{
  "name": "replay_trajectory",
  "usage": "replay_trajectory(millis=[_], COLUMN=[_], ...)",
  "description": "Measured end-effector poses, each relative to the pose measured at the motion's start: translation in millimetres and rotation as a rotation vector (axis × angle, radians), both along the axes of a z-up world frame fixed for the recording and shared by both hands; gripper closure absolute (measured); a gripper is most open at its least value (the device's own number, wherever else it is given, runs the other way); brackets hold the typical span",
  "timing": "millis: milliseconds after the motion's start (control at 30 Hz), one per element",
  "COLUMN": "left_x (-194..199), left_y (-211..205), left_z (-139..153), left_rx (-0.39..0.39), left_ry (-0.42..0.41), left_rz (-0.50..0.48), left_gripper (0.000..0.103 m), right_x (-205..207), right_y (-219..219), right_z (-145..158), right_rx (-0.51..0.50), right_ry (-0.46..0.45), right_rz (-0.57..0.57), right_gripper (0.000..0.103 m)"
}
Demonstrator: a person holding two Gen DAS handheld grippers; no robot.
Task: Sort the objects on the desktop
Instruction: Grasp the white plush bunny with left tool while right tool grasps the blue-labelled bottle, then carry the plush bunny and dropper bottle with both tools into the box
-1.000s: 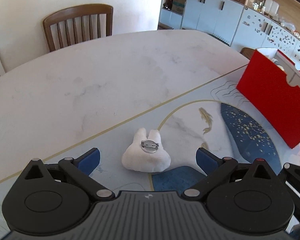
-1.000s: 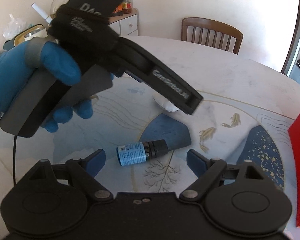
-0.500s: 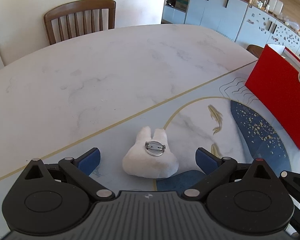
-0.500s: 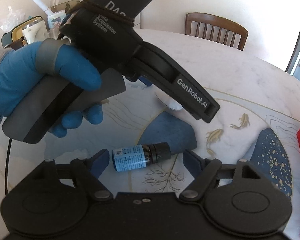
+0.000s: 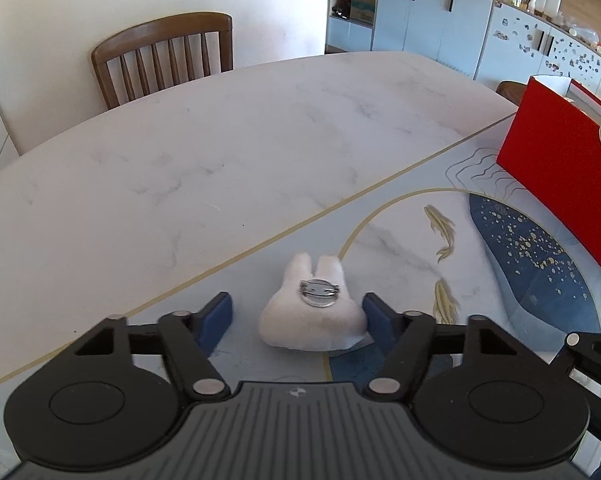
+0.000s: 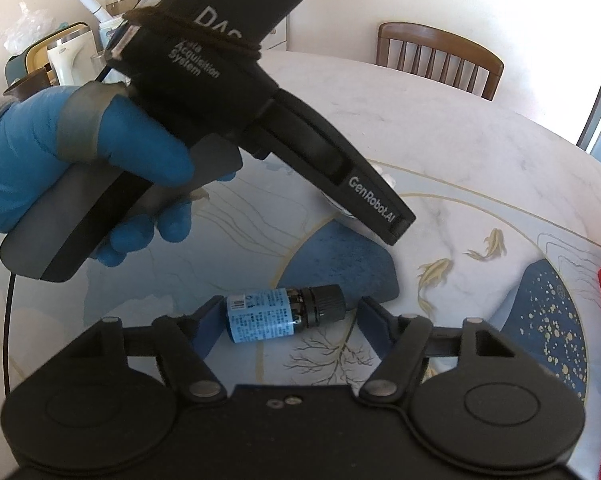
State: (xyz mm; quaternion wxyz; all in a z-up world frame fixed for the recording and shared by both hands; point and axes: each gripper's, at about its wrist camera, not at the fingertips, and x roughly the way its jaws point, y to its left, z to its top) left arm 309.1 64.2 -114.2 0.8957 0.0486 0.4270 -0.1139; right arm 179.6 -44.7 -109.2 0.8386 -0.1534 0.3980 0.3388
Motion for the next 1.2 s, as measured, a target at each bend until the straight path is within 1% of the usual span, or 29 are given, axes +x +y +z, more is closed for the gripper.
replay_trajectory(millis=[33,100,133,167,300,467,800,933,1033,1200], left_x=[0,-1,-1,-1,-6,-13,-41,-55,-66,-82], left_y=[-1,-3,-3,-3,-3,-1,-10,-16,-22,-33], left_z=[0,1,2,3,4,7,16,21,24,32], left_rx=[0.007,0.02,0.018,0.016,0.009,-0.004,-0.035,-0.051,-0.065,-0.084], left_ry=[0.0,0.001,0.004,0.007,0.017,0.028,0.028,0.034,0.041,0.05], left_rz=[0.001,-0.001,-0.004,-0.005,-0.003,0.03,0.056,0.069,0.079,0.097], left_gripper=[0.041,0.049,0.049,0.049,0.05,0.05,0.051,0.051,0.051,0.051], right_x=[0,0,0,0,2,7,12,26,11,6], right_y=[0,2,3,4,4,-5,-44,-59,-74,-95], right_z=[0,0,0,1,1,2,3,5,10,23], right_rx=[-0.003,-0.009,-0.009,-0.007,-0.007,-0.01,-0.015,-0.004,0.012,0.046], right_ry=[-0.003,-0.007,-0.006,-0.003,0.001,0.005,0.032,0.039,0.04,0.036], right_rz=[-0.001,-0.004,-0.002,0.003,0.003,-0.037,-0.123,-0.152,-0.169,-0.175], right_gripper=[0.034,0.036,0.04,0.041,0.041,0.041,0.041,0.041,0.041,0.041])
